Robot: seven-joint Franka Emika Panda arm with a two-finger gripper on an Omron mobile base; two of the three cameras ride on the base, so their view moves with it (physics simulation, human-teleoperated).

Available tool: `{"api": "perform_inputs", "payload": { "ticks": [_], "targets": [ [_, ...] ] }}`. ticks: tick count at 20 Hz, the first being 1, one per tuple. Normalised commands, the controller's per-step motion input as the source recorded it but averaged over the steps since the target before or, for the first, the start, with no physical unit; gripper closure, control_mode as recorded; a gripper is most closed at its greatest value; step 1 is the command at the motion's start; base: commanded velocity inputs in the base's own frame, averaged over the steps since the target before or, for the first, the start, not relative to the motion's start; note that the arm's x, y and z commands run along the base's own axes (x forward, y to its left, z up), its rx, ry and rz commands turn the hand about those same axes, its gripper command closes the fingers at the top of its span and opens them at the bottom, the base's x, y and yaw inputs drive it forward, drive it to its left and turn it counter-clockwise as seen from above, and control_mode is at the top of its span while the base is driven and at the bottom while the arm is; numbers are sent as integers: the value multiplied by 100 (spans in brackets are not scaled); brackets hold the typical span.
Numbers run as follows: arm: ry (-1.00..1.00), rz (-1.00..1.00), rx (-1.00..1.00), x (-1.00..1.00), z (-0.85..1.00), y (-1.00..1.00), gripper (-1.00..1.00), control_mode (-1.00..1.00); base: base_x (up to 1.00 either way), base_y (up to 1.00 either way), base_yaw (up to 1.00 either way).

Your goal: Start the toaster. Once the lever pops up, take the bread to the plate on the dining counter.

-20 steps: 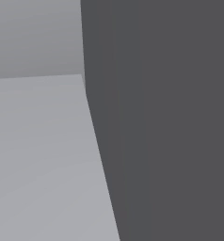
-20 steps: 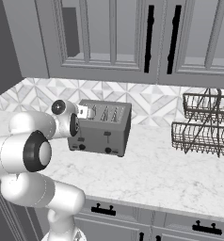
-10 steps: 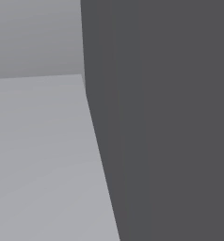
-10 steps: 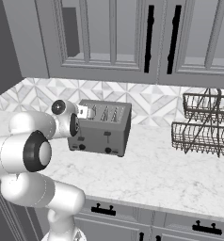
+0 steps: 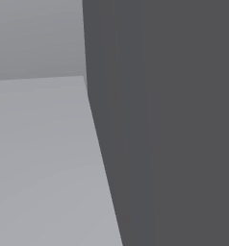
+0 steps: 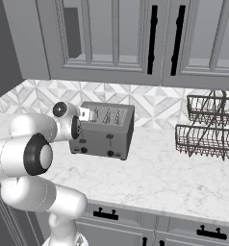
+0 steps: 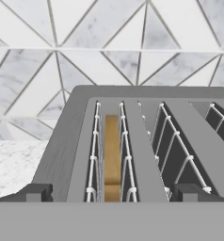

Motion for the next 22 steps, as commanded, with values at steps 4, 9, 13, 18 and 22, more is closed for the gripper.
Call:
{"api": "perform_inputs", "payload": {
  "ticks": [4, 9, 13, 18, 22],
  "targets": [
    [0, 0, 0, 0, 0, 0, -100, -100, 0, 0, 0],
    [0, 0, 0, 0, 0, 0, -100, -100, 0, 0, 0],
    [0, 0, 0, 0, 0, 0, -100, -100, 0, 0, 0],
    [0, 0, 0, 0, 0, 0, -100, -100, 0, 0, 0],
    [0, 0, 0, 0, 0, 0, -100, -100, 0, 0, 0]
  ]
}}
